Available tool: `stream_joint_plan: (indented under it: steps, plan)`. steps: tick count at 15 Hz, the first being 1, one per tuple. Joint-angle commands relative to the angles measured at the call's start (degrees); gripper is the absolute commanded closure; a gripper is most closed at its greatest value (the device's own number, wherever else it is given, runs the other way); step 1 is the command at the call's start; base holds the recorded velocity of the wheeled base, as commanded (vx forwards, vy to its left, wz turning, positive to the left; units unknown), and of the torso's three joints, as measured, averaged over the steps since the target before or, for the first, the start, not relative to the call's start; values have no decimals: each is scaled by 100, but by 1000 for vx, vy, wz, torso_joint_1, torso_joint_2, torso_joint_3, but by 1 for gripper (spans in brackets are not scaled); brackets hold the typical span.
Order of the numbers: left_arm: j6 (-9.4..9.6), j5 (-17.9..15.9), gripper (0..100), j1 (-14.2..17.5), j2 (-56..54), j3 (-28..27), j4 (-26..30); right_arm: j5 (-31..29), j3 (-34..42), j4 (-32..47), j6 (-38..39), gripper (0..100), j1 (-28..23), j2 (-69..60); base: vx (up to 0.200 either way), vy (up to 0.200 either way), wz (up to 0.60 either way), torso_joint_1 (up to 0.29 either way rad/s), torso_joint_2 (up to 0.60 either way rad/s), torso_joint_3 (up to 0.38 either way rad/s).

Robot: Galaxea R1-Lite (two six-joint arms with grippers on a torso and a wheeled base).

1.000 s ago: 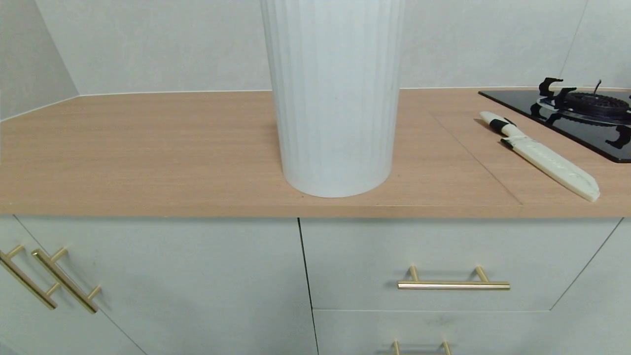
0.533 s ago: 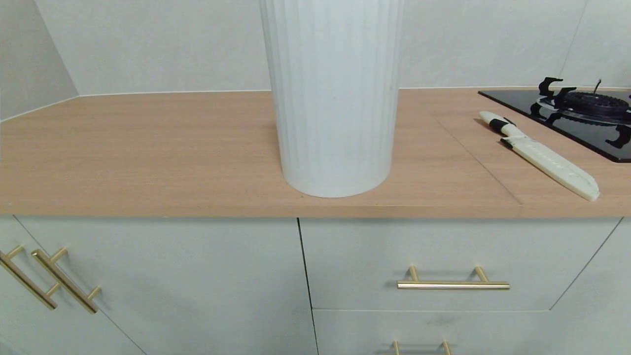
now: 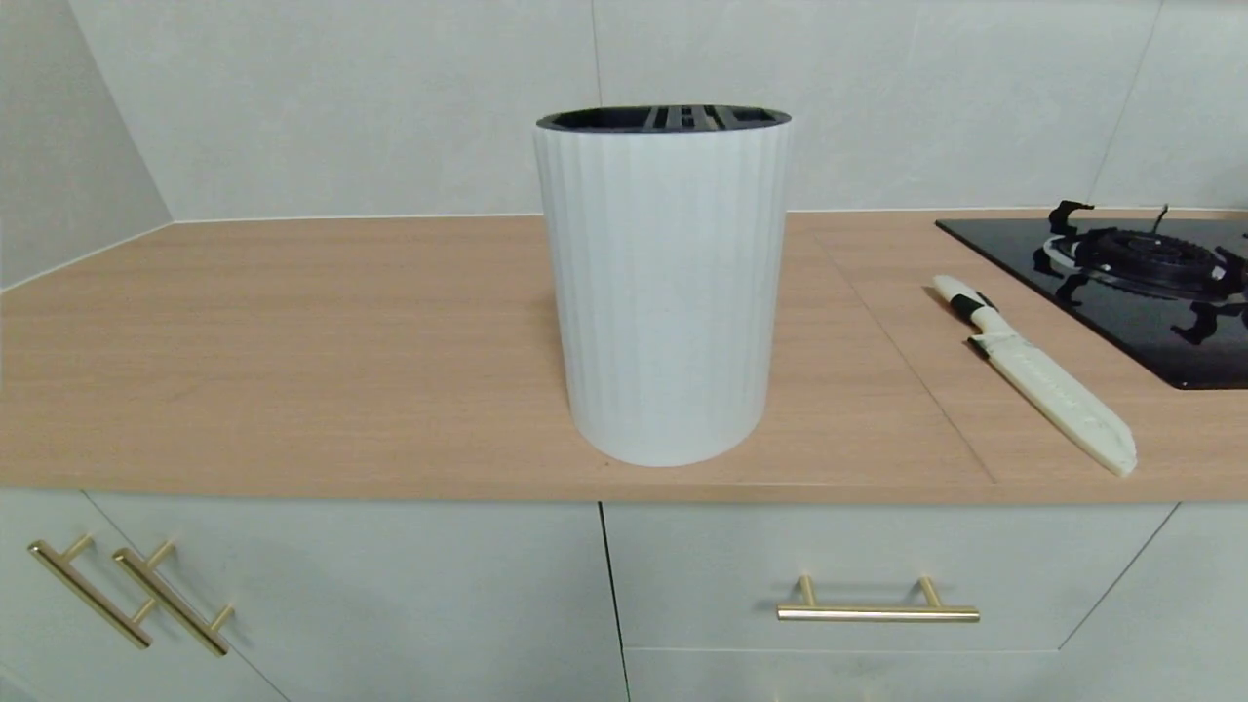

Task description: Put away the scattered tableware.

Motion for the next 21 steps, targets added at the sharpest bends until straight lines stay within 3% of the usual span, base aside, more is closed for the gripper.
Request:
stream_joint_plan:
  steps: [1, 21]
  plan:
    - [0, 2, 0, 0, 0, 0, 0, 4, 0, 0, 0, 0, 2, 7, 0, 0, 0, 163, -486, -300]
    - [0, 2, 0, 0, 0, 0, 0, 4, 0, 0, -9, 0, 2, 7, 0, 0, 0, 211, -507, -292]
